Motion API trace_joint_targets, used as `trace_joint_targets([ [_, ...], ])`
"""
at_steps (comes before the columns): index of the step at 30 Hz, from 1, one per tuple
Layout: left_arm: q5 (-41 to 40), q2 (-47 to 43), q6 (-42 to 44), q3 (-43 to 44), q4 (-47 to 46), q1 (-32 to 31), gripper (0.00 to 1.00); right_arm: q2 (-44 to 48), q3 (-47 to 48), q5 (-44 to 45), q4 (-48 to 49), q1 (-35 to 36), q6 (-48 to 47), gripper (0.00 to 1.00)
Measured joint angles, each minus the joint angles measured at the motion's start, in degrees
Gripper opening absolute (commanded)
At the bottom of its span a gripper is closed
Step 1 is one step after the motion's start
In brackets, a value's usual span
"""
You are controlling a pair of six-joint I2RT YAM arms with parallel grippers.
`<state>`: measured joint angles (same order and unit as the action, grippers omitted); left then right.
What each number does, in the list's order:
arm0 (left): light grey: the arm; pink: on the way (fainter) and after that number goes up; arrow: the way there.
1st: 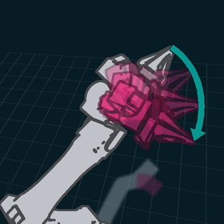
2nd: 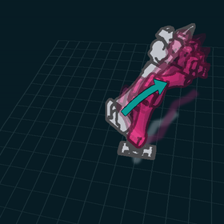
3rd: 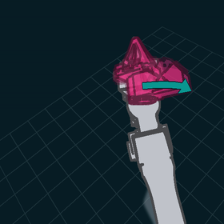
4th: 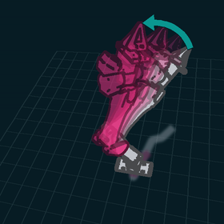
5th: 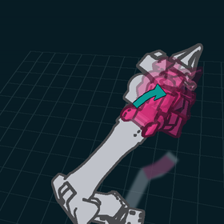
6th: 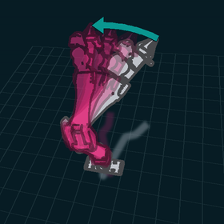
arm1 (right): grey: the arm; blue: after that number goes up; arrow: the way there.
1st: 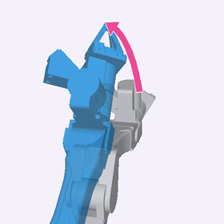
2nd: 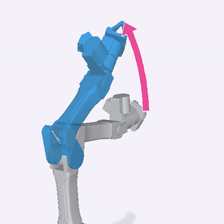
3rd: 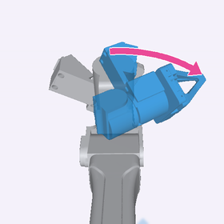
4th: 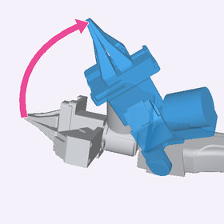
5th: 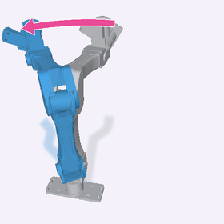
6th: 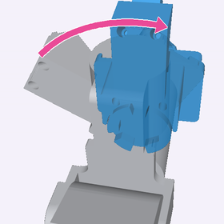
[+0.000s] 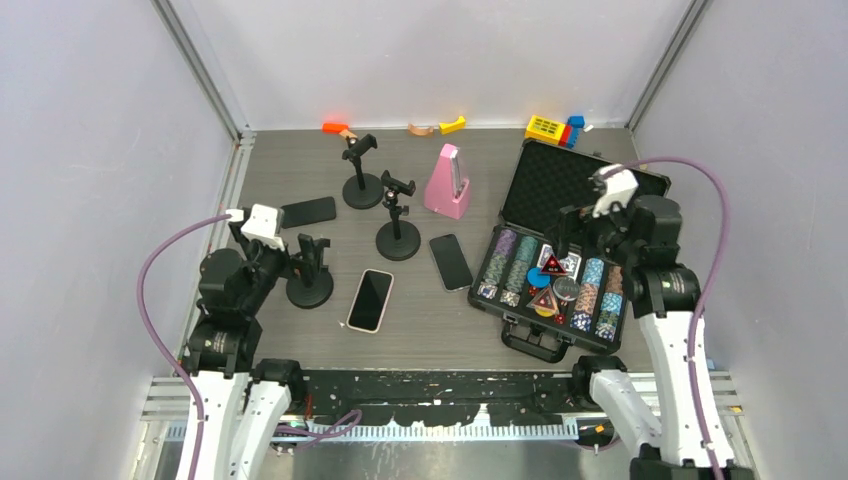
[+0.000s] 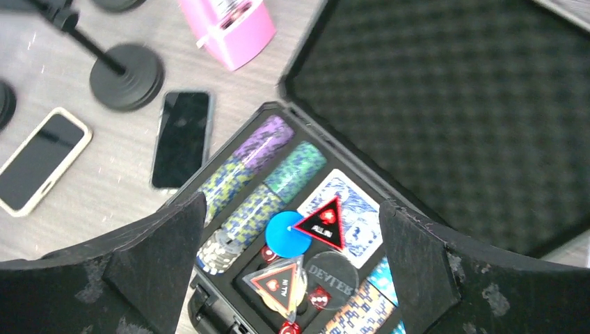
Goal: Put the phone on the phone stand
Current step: Move the distractor to the center of the board.
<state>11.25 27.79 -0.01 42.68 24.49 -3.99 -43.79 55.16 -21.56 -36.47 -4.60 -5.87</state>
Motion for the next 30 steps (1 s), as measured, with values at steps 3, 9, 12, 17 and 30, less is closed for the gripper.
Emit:
trace_joint_targets([
  [3, 0.5, 0.2, 0.0, -0.3, 0.0, 0.0, 0.98, -3.0, 0.0, 3.4, -0.5, 9.3, -2.8, 1.00],
  [9, 1.3, 1.9, 0.0, -1.0, 0.0, 0.8, 0.98, -13.2, 0.0, 13.9, -0.7, 32.3, -10.9, 1.00],
  [12, 1.9, 3.0, 0.0, -1.1, 0.0, 2.1, 0.98, -19.0, 0.0, 17.7, -0.1, 41.4, -14.6, 0.99],
  [17, 2.7, 3.8, 0.0, -1.1, 0.0, 4.4, 0.98, -29.4, 0.0, 22.8, 2.3, 51.3, -20.5, 0.94],
  [30, 4.0, 4.0, 0.0, -1.1, 0.0, 6.4, 0.98, -46.6, 1.4, 28.5, 3.1, 57.8, -29.5, 0.71],
])
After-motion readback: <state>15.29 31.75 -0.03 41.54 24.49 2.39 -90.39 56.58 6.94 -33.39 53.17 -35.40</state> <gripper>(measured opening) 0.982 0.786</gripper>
